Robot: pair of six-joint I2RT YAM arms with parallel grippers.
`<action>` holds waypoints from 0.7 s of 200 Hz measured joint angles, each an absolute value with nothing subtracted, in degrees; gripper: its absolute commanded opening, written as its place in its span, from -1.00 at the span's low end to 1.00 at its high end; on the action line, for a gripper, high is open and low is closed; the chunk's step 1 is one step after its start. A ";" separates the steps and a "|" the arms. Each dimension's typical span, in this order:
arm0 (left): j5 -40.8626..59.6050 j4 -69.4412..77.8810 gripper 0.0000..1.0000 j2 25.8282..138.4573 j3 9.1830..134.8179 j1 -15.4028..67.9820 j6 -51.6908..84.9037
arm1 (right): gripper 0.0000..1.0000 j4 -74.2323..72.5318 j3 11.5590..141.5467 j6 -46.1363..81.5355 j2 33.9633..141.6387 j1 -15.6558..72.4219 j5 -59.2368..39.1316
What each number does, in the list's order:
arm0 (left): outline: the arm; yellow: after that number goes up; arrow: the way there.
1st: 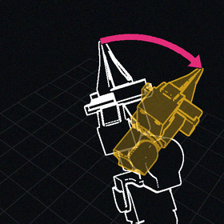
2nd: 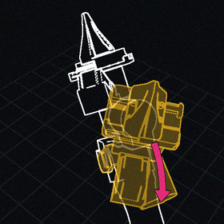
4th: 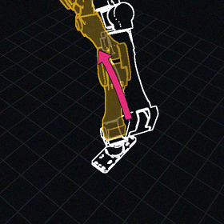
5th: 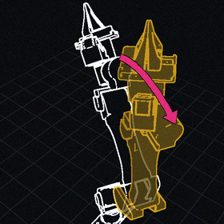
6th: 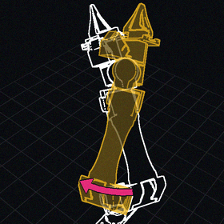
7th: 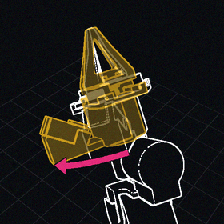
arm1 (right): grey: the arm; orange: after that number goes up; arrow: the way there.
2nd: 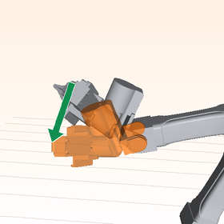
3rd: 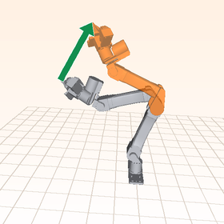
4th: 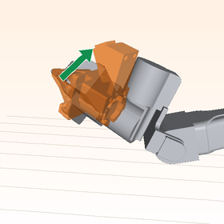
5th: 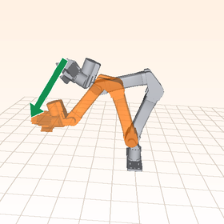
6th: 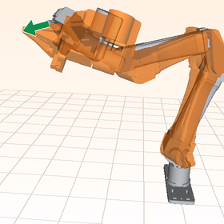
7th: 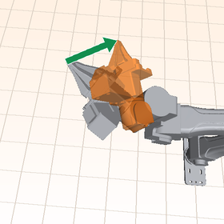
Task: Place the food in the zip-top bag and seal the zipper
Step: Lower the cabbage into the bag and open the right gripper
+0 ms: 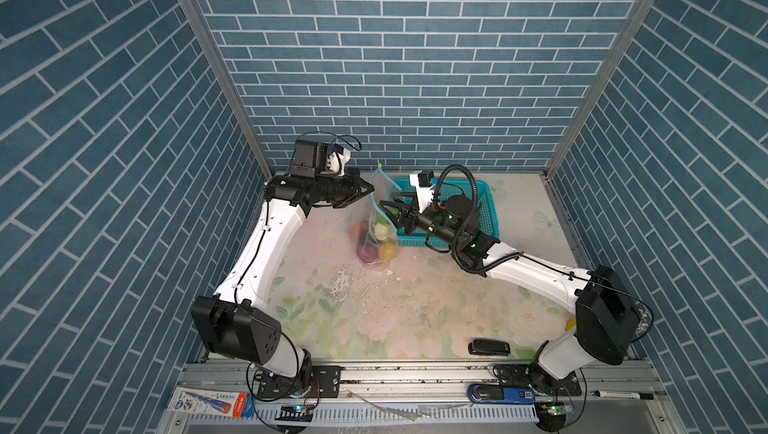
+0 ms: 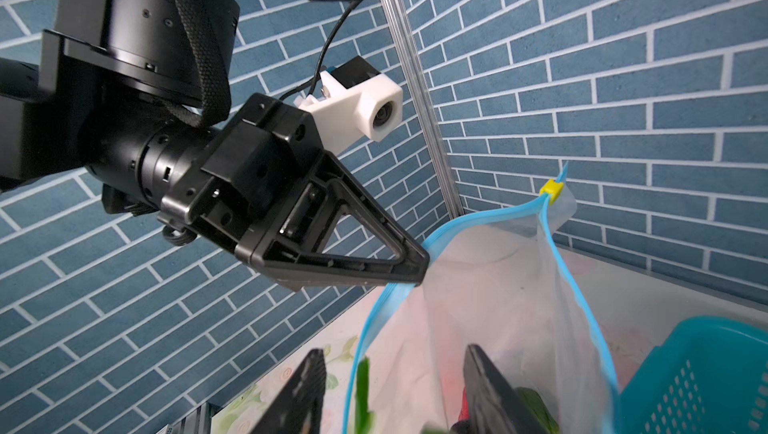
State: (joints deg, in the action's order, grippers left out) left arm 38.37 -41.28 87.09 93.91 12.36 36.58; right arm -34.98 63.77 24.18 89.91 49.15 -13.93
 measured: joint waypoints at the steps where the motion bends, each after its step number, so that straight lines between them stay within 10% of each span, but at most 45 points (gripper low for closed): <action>1: 38.39 -41.28 -1.00 87.09 93.91 12.36 36.60 | 0.08 -34.98 63.77 24.18 89.91 49.15 -13.93; 140: 38.35 -41.28 -1.00 86.74 93.80 12.34 36.58 | 0.46 -26.39 64.27 19.11 88.18 49.15 -13.50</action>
State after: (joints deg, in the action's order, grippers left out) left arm 38.35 -41.28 86.74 93.80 12.34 36.58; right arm -26.39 64.27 19.11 88.18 49.15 -13.50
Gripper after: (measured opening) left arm 0.045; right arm 0.713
